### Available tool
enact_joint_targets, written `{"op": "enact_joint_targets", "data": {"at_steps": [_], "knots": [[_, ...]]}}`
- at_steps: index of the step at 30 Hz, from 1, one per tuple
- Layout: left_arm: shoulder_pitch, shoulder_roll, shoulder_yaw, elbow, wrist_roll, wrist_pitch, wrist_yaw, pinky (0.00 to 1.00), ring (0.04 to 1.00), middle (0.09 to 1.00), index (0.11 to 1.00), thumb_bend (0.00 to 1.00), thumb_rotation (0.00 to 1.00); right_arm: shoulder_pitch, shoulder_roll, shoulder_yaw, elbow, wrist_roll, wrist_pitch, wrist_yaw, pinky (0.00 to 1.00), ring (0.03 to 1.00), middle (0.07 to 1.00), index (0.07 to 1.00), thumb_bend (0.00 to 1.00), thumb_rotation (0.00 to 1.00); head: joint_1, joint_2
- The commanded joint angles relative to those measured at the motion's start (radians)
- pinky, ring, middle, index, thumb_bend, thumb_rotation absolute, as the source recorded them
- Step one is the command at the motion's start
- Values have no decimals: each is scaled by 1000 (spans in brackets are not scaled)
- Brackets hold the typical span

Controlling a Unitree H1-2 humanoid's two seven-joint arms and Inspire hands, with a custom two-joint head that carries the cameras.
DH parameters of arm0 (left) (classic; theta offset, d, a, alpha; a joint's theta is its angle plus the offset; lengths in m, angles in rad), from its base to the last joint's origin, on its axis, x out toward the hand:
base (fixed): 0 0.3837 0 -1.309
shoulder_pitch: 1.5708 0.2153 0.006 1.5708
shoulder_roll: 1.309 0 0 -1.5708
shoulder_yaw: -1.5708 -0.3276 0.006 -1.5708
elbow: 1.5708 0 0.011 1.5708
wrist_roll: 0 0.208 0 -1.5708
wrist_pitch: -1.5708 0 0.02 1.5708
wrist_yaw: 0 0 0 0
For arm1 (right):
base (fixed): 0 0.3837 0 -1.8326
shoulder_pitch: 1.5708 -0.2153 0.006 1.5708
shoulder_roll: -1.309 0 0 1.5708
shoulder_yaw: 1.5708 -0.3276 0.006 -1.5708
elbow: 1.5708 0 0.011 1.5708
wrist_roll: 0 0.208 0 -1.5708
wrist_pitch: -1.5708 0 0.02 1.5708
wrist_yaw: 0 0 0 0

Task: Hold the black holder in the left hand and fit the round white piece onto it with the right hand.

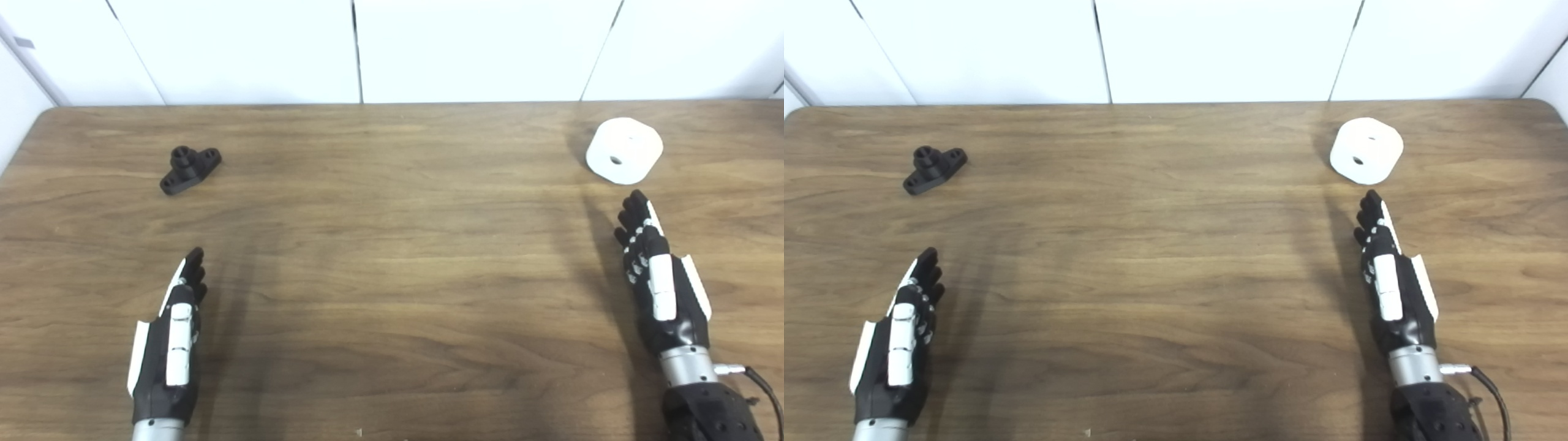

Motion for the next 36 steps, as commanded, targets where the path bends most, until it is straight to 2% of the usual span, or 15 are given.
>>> {"op": "enact_joint_targets", "data": {"at_steps": [1,13,17,23,28,36], "knots": [[21,-21,-4,-32,2,-11,2,1000,1000,996,961,481,1000,70,-28,3,-11,5,-26,5,1000,1000,1000,1000,575,1000,1,1],[25,-24,-9,-39,14,-8,6,1000,1000,993,954,479,1000,73,-32,2,-14,-3,-27,3,1000,1000,998,1000,592,1000,17,-4],[31,-33,-19,-21,26,-34,8,1000,1000,995,956,472,1000,75,-35,0,10,-7,-47,4,1000,1000,999,1000,583,1000,50,-61],[33,-38,-38,12,35,-62,10,1000,1000,1000,954,438,1000,72,-48,3,62,3,-88,12,1000,1000,1000,1000,597,1000,92,-115],[33,-48,-50,36,42,-87,16,1000,1000,995,951,426,1000,68,-67,13,94,12,-120,7,1000,1000,1000,1000,595,1000,131,-139],[37,-57,-72,56,71,-107,36,1000,1000,993,945,442,1000,67,-77,14,117,36,-116,9,1000,1000,1000,1000,585,1000,170,-176]]}}
